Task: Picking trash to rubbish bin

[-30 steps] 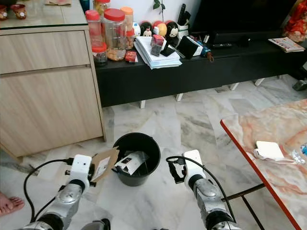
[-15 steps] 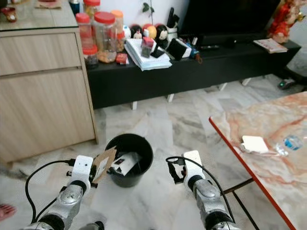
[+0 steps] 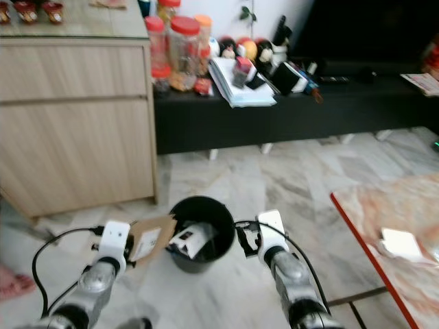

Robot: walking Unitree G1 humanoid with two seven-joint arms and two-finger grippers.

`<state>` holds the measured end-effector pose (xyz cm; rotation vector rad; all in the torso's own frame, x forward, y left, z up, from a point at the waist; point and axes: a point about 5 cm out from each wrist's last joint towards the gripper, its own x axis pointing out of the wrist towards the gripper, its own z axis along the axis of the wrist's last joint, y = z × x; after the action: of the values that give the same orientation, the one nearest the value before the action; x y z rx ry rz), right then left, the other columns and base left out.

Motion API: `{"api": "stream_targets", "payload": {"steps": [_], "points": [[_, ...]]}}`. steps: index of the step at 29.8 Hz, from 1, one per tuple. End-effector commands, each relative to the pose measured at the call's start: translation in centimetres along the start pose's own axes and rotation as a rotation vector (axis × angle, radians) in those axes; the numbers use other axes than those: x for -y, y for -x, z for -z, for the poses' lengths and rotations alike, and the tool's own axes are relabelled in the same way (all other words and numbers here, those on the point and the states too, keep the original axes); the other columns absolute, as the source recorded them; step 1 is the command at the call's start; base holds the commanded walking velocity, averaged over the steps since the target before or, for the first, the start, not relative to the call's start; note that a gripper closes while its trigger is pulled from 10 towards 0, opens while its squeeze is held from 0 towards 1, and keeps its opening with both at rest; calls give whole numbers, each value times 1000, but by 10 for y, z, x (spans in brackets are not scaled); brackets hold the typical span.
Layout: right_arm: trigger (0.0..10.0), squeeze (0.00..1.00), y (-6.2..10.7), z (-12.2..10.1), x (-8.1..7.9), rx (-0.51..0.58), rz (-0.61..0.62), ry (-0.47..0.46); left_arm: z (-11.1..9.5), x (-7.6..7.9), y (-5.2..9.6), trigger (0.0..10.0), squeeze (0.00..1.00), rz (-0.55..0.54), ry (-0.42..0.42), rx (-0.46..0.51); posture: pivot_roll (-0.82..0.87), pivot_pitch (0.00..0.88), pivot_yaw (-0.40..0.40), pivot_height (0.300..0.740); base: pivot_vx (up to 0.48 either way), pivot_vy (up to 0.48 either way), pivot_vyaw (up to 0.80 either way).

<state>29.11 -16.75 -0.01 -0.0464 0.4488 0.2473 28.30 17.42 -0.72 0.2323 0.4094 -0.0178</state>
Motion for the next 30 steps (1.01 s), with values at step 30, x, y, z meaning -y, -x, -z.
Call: {"api": "stream_targets", "payload": {"steps": [30], "points": [[10000,0,2,3,6,-17,37,9,-18,19,-6,10000,0,74,5,55,72,156,-175,740,328,0,-107]]}}
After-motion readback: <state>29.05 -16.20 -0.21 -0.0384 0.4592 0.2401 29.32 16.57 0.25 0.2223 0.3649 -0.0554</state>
